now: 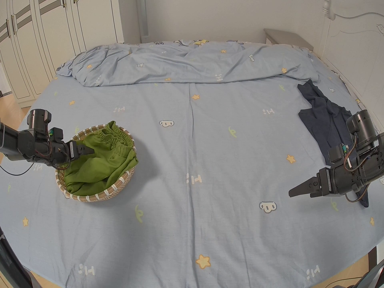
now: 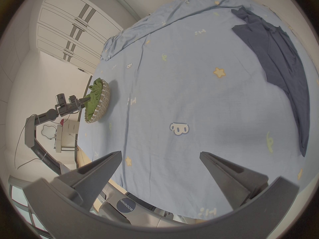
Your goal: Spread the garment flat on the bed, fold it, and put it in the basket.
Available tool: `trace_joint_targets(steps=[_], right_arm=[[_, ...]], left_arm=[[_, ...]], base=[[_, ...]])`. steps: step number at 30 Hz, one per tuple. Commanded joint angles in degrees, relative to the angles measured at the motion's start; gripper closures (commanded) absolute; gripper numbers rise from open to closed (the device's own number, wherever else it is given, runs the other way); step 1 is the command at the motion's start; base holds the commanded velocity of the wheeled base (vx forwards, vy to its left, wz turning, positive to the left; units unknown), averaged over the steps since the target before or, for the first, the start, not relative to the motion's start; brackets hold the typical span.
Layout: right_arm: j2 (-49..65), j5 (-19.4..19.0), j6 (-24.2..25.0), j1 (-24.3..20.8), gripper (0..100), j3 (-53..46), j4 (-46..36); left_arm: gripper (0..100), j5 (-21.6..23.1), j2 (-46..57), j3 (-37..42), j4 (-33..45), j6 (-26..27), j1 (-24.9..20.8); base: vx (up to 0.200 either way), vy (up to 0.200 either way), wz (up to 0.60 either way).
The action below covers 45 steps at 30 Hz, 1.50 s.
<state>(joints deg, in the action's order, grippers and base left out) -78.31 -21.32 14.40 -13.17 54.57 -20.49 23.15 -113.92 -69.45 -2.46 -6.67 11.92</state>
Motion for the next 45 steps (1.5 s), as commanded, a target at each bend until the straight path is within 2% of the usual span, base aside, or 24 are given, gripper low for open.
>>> trace_joint_targets(steps=[1,7,15,16,19,20,23,29,31,34,42,45], right_arm=[[0.09,-0.04,-0.07,-0.02,0,-0.07,0.01],[1.23,0.05,-0.07,-0.02,0,-0.07,0.1],[11.25,0.32,-0.77,0.69,0,-2.01,0.45],[17.14,0.93,-3.85,2.0,0,-3.15,1.24],[22.15,0.93,-8.77,4.55,0,-5.52,2.65],[27.51,0.93,-13.61,5.52,0,-8.95,4.76],[35.07,0.93,-17.12,5.78,0,-15.01,8.1],[50.71,0.93,-16.42,5.78,0,-23.1,10.47],[52.12,0.93,-16.07,5.78,0,-24.07,10.47],[58.45,1.11,-13.78,5.87,0,-28.81,10.47],[66.27,1.19,-13.61,6.66,0,-33.74,9.59],[68.64,1.19,-13.69,8.86,0,-33.91,6.96]], left_arm=[[0,-0.12,10.65,3.27,2.2,0.52,0.38],[0,-0.03,18.65,8.19,3.34,4.12,1.44],[0,-0.03,31.92,16.8,3.25,3.86,0.91],[0,-0.03,37.37,20.41,3.17,3.77,1.0],[0,-0.21,44.58,24.36,3.25,3.86,0.91],[0,-0.39,51.43,28.14,3.25,3.86,0.47],[0,-0.39,60.92,33.5,3.43,3.94,-0.06],[0,-0.3,79.29,43.61,5.71,3.86,-4.01],[0,-0.3,81.14,44.49,6.59,3.86,-4.1],[0,-0.21,89.31,47.48,11.34,3.86,-4.19],[0,-0.12,99.33,55.91,12.66,3.77,-5.15],[0,-0.12,101.18,57.58,12.66,3.77,-5.59]], base=[[0.0,0.0,0.0],[0.0,0.0,0.0],[0.0,0.0,0.0],[0.0,0.0,0.0],[0.0,0.0,0.0],[0.0,0.0,0.0],[0.0,0.0,0.0],[0.0,0.0,0.0],[0.0,0.0,0.0],[0.0,0.0,0.0],[0.0,0.0,0.0],[0.0,0.0,0.0]])
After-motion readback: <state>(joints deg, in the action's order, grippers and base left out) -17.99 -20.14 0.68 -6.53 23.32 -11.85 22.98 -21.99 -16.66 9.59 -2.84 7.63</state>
